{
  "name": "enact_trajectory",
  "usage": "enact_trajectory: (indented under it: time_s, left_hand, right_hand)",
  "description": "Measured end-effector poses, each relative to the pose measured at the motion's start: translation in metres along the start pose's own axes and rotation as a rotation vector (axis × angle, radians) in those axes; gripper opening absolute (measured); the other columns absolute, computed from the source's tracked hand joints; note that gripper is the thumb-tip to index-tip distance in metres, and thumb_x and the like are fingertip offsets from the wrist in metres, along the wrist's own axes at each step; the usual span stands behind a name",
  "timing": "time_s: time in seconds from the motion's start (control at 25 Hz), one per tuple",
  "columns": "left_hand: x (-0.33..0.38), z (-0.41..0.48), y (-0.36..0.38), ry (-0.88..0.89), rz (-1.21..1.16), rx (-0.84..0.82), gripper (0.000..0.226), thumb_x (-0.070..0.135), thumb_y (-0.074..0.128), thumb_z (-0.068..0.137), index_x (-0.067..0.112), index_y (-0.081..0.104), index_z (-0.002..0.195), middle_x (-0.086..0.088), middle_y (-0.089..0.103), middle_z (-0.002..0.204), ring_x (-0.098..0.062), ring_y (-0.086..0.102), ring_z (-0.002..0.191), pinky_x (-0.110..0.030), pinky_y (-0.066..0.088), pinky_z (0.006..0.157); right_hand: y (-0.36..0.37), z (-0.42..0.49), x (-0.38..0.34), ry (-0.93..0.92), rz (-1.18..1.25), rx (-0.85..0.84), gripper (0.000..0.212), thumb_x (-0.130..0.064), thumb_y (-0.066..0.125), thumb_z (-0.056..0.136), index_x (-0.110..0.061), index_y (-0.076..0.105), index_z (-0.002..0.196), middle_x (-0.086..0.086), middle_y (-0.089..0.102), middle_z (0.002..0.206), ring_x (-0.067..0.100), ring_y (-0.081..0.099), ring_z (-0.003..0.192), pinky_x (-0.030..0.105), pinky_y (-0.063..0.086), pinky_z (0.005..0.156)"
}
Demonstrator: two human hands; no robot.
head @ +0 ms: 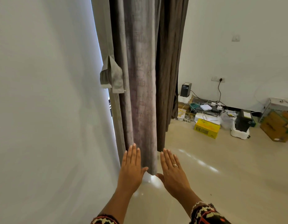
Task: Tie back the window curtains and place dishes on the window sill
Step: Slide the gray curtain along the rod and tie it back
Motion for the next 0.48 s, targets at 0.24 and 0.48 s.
enact_trajectory:
  time_s: [0.24,0.48]
  left_hand:
    - [-0.017,0.083,0.002,-0.110,0.091,-0.028,0.079,0.060,0.011,0.090,0.003,0.048,0.130,-0.017,0.055,0.129,-0.032,0.054,0.117,-0.043,-0.001,0.108]
    - [-0.027,0.191,0.006,-0.103,0.213,0.359,0.072,0.056,-0.010,0.089,0.008,-0.020,0.142,-0.012,-0.008,0.155,-0.020,-0.020,0.140,-0.040,-0.003,0.109]
  right_hand:
    - [0.018,0.088,0.025,-0.013,-0.027,0.157,0.074,-0.053,0.025,0.085,0.002,0.044,0.131,0.016,0.050,0.134,0.023,-0.018,0.142,0.035,0.003,0.110]
    - [0.027,0.218,0.059,-0.144,-0.043,0.407,0.074,-0.055,0.003,0.094,-0.001,-0.011,0.144,0.015,-0.020,0.153,0.025,-0.016,0.142,0.039,0.001,0.111]
Point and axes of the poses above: each hand's wrist, its own z-axis towards the middle knuckle, its own y-axis out of the palm, x = y × z, the point moved 1 cm from there along z, towards the middle knuckle
